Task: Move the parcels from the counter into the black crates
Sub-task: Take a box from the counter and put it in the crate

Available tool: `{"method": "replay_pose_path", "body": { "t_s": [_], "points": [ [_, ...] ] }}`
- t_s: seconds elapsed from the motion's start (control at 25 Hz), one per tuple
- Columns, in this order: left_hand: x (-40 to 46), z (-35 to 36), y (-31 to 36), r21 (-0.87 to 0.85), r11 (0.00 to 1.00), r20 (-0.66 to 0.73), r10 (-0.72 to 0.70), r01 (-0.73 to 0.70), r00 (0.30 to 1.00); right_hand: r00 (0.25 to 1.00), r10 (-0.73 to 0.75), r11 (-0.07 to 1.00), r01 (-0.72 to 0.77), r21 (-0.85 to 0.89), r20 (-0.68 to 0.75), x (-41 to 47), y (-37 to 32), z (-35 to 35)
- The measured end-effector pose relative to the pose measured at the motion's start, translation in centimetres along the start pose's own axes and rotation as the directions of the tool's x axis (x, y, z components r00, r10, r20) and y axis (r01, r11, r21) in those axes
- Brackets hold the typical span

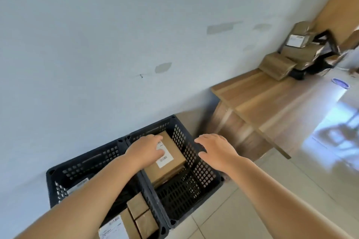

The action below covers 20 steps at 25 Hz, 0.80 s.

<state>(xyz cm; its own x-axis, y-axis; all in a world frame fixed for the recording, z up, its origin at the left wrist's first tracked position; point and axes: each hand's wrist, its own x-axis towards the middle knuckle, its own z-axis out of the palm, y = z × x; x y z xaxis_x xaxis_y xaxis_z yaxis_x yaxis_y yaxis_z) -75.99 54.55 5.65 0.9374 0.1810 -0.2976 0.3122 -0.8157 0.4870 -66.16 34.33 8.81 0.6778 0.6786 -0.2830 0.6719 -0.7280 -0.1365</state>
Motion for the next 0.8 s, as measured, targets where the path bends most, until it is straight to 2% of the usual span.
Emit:
{"method": "replay_pose_path", "body": {
  "t_s": [0.24,0.48,0.8],
  "points": [
    [2.5,-0.6,13.5,0.019,0.989,-0.01,0.147,-0.147,0.989,0.993,0.118,0.991,-0.118,0.065,-0.006,-7.5,11.6,-5.0],
    [6.9,3.5,31.2,0.06,0.96,-0.138,0.28,-0.274,0.95,0.985,0.164,0.986,-0.164,0.023,-0.047,-15.1,28.2,-9.0],
    [13.5,9.6,48.3,0.065,0.943,-0.051,0.33,-0.327,0.943,0.964,0.217,0.972,-0.198,0.13,-0.152,-20.3,45.3,-13.2]
  ]
}}
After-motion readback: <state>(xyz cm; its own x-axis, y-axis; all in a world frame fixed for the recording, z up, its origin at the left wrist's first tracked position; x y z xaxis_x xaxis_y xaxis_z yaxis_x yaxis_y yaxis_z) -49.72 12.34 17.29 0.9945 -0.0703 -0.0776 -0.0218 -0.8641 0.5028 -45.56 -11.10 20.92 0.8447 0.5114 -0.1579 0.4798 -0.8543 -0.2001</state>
